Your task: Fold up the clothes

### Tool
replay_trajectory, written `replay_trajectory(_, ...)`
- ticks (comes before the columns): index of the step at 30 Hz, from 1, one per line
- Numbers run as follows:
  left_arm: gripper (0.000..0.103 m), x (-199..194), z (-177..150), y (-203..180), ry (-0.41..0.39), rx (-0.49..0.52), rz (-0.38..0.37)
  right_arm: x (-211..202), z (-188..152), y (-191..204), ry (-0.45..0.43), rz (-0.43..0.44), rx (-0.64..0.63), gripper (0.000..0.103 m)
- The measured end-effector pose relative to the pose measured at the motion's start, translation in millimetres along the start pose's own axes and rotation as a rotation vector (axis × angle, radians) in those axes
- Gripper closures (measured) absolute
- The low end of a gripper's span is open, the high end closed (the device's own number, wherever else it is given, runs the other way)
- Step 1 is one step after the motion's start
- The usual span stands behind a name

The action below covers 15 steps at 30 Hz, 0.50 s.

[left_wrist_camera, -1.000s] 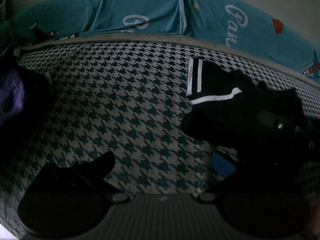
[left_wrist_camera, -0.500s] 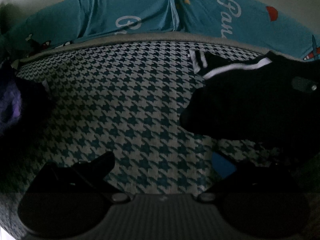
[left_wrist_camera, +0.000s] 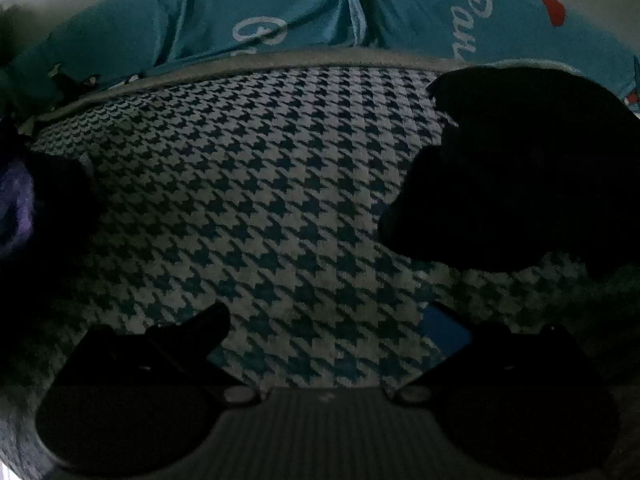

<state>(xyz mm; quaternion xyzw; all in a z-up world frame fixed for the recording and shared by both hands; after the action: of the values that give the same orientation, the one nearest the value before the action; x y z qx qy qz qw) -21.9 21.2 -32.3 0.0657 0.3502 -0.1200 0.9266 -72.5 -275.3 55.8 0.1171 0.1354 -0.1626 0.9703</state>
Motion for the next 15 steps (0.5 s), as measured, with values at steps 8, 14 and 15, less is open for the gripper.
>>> replay_trajectory(8, 0.000, 7.9, -5.4, -12.0, 0.019, -0.010, 0.052, -8.1, 9.0, -43.5, 0.028, -0.108, 0.104, 0.084)
replay_trajectory(14, 0.000, 12.1, 18.4, -32.6, 0.006, -0.090, 0.009, -13.6, 17.5, -46.8, 0.005, -0.087, 0.105, 0.063)
replay_trajectory(15, 0.000, 14.9, 22.9, -39.0, 0.004, -0.092, -0.001, -14.6, 19.8, -47.1, -0.004, -0.081, 0.108, 0.060)
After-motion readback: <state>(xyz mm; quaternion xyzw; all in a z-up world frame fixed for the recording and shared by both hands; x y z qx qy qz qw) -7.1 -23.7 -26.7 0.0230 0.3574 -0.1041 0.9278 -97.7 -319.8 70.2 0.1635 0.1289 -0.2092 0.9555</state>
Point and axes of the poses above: each gripper's, at about its wrist camera, not at the fingertips, and x roughly the way its jaws point, y to its left, z to its top, the point moved 5 cm from there along x, roughly the way its jaws point, and after that the axes turned 15 degrees about -y, right-handed, at the moved point
